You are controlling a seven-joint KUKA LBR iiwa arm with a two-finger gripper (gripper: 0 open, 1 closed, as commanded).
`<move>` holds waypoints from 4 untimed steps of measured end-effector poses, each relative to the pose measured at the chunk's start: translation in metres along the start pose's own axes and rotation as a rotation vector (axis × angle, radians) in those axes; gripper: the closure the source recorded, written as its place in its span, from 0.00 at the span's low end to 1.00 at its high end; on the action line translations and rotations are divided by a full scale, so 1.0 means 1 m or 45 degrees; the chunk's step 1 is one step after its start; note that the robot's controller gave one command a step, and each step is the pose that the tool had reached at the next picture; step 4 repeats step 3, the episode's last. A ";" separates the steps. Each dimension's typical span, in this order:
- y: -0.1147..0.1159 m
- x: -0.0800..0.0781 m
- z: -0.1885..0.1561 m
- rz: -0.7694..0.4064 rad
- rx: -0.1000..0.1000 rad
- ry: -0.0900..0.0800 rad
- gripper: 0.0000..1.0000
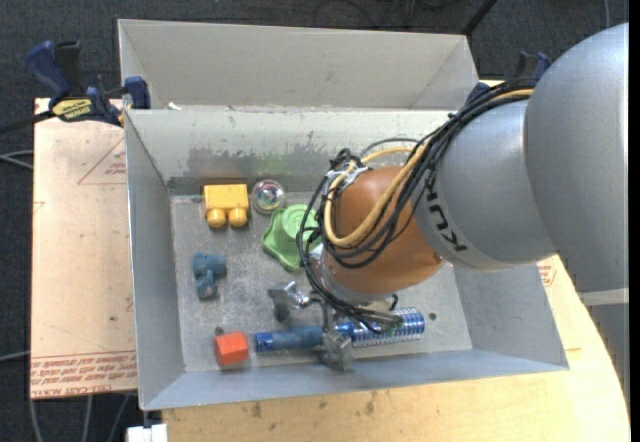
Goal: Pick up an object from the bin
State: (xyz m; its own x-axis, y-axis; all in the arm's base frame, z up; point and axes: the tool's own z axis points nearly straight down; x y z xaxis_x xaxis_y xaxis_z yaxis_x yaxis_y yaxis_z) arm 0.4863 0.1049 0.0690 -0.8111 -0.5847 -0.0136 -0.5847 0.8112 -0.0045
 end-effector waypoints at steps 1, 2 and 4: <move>0.002 0.003 -0.001 0.003 -0.007 0.015 1.00; -0.011 -0.026 -0.118 -0.033 -0.001 0.004 1.00; -0.066 -0.003 -0.167 -0.475 -0.005 0.011 1.00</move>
Offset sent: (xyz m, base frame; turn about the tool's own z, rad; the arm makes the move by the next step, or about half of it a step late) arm 0.0000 0.0000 0.0000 0.0000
